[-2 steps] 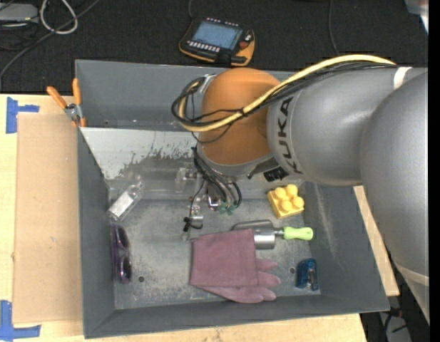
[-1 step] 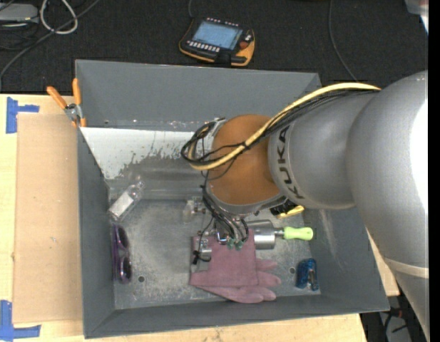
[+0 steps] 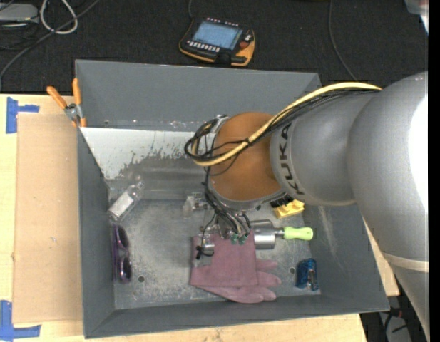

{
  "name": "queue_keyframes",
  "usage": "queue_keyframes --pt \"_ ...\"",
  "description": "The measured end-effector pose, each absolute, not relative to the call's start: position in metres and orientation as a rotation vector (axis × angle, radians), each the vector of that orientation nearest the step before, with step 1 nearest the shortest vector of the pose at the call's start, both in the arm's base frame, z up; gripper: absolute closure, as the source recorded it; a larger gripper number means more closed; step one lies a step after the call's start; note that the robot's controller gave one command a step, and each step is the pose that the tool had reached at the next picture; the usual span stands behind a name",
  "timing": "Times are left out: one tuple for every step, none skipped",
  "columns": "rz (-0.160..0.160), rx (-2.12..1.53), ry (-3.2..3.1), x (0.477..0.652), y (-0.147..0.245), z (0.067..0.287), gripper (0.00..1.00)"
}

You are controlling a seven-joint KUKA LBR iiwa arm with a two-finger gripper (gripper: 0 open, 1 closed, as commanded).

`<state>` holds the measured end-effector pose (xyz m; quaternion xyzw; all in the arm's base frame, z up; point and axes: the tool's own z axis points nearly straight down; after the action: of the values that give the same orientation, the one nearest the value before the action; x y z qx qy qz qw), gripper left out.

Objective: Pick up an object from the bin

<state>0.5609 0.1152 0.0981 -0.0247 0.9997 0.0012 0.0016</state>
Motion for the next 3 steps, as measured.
queue_keyframes --pt "-0.002 0.063 3.151 0.554 0.064 0.084 0.00" --pt "0.007 -0.059 3.142 0.501 0.043 0.078 1.00" --pt "0.007 -0.058 3.142 0.501 0.043 0.078 1.00"
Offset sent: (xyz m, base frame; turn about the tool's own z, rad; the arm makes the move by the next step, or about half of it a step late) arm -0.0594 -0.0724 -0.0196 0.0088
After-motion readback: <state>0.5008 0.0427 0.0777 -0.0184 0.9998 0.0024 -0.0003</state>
